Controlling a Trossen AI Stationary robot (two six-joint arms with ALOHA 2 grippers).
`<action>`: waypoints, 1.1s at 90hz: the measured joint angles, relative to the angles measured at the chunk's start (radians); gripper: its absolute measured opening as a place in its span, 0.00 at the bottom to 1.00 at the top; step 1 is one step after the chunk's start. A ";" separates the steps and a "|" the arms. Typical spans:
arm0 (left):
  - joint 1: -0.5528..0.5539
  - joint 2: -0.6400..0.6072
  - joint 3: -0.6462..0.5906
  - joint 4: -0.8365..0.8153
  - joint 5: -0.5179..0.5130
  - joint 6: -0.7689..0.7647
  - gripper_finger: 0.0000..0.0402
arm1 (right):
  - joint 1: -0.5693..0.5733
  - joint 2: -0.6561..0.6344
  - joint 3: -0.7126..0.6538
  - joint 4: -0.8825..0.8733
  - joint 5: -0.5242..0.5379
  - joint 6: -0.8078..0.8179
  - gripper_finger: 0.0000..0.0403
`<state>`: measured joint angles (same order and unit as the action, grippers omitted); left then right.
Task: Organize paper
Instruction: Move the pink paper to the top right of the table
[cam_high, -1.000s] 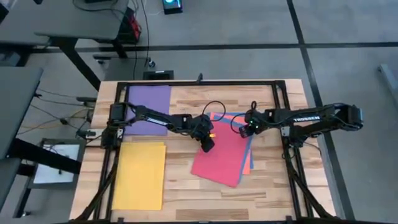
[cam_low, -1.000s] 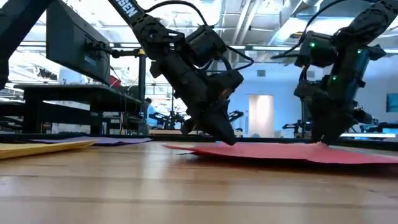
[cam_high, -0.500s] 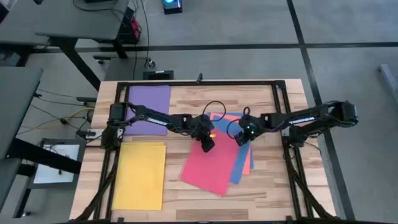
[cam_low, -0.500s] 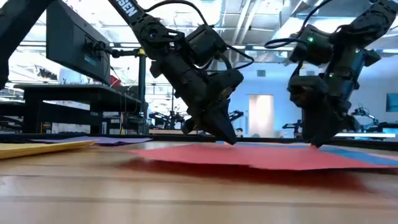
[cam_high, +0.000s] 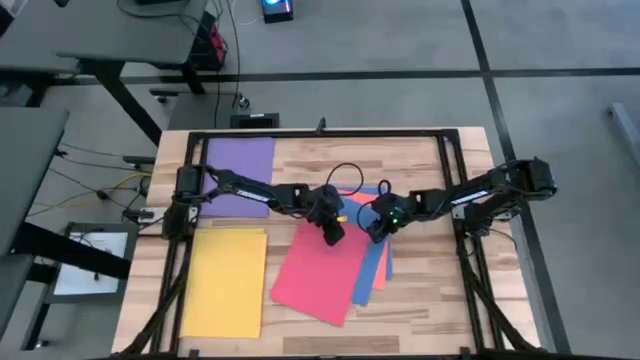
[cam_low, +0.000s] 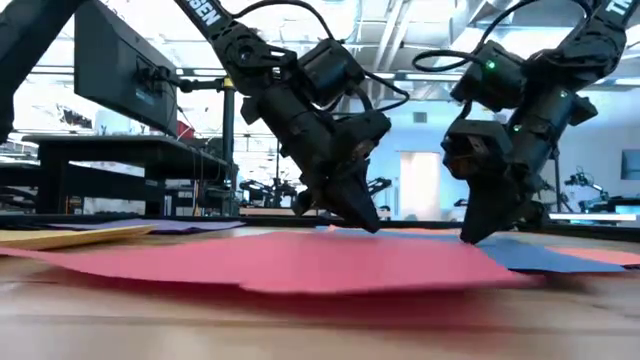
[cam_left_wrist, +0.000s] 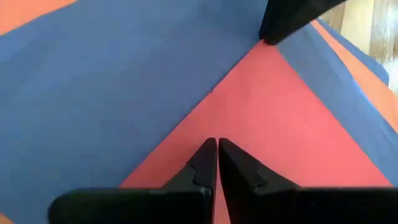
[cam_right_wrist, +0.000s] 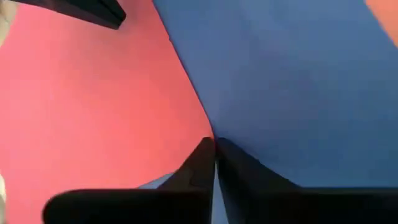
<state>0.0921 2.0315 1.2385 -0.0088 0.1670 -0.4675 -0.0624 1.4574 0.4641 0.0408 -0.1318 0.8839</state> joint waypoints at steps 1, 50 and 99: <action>0.000 0.000 0.000 0.000 0.000 0.000 0.00 | 0.000 0.000 0.000 0.000 0.000 0.000 0.02; 0.016 -0.159 0.001 -0.002 0.014 0.137 0.00 | -0.156 -0.358 0.189 -0.685 0.133 -0.222 0.00; 0.054 -0.183 0.001 -0.051 -0.004 0.167 0.00 | -0.806 -0.387 0.248 -0.700 0.398 -0.539 0.08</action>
<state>0.1463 1.8484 1.2392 -0.0603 0.1627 -0.3008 -0.8683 1.0701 0.7118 -0.6593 0.2659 0.3451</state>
